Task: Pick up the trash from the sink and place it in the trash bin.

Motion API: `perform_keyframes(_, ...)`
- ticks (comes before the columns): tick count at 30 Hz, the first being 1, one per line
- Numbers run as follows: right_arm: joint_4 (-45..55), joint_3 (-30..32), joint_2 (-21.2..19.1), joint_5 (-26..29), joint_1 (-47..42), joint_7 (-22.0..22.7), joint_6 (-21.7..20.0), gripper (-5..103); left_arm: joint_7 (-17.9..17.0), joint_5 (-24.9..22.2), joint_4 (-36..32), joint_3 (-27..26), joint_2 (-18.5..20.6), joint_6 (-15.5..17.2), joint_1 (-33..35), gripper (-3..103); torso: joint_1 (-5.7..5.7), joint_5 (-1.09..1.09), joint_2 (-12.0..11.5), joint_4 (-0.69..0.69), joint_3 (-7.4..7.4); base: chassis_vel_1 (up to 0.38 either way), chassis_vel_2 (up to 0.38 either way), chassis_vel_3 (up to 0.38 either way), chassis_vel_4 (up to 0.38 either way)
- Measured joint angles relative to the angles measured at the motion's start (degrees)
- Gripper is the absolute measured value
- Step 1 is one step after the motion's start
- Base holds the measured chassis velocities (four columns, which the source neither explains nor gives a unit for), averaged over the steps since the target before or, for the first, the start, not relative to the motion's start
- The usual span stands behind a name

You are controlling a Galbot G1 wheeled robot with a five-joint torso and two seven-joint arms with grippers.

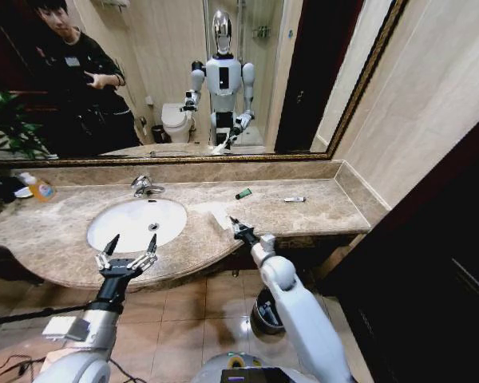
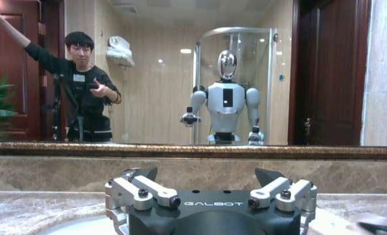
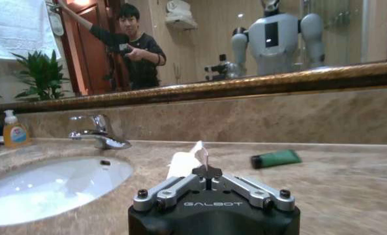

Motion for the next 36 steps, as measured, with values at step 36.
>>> perform_keyframes(36, 9.62, 21.18, -4.91, 2.88, -39.31, -3.32, 17.40, 0, 0.00, 0.00, 0.00, 0.00, 0.00, 0.00, 0.00, 100, 0.00, 0.00, 0.00, 0.00, 0.00, 0.000, 0.000, 0.000, 0.000)
